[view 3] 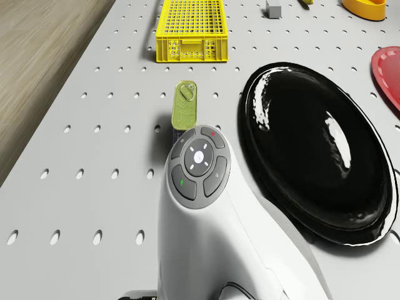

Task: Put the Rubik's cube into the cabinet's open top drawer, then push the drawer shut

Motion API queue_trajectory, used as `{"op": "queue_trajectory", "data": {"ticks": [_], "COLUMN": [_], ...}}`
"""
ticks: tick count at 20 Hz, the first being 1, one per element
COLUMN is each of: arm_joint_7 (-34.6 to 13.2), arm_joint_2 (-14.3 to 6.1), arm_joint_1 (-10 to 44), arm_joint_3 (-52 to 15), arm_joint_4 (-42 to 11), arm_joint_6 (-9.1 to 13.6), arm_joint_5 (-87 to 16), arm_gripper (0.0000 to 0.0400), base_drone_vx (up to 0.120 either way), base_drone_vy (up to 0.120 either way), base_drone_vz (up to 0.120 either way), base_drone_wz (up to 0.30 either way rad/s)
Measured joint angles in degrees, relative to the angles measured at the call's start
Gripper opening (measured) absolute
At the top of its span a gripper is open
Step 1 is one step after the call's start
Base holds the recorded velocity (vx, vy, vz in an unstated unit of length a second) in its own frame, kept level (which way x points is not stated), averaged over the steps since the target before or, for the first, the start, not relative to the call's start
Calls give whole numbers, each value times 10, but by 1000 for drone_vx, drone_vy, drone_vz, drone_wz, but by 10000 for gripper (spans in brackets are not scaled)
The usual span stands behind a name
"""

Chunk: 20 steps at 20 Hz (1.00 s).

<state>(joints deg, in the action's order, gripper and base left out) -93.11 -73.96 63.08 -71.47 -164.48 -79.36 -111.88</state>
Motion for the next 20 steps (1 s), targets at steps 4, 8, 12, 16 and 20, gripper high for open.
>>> {"op": "queue_trajectory", "data": {"ticks": [4,8,12,16,20], "arm_joint_7": [0,0,-2,-3,-7], "arm_joint_2": [-10,-17,-23,-28,-30], "arm_joint_1": [1,3,6,8,10], "arm_joint_3": [14,23,25,25,6], "arm_joint_4": [4,7,8,9,5], "arm_joint_6": [-15,-25,-32,-37,-33], "arm_joint_5": [-12,-18,-19,-18,2], "arm_gripper": [400,375,343,332,327], "base_drone_vx": [0,0,0,0,0], "base_drone_vy": [0,0,0,0,0], "base_drone_vz": [0,0,0,0,0], "base_drone_wz": [0,0,0,0,0]}}
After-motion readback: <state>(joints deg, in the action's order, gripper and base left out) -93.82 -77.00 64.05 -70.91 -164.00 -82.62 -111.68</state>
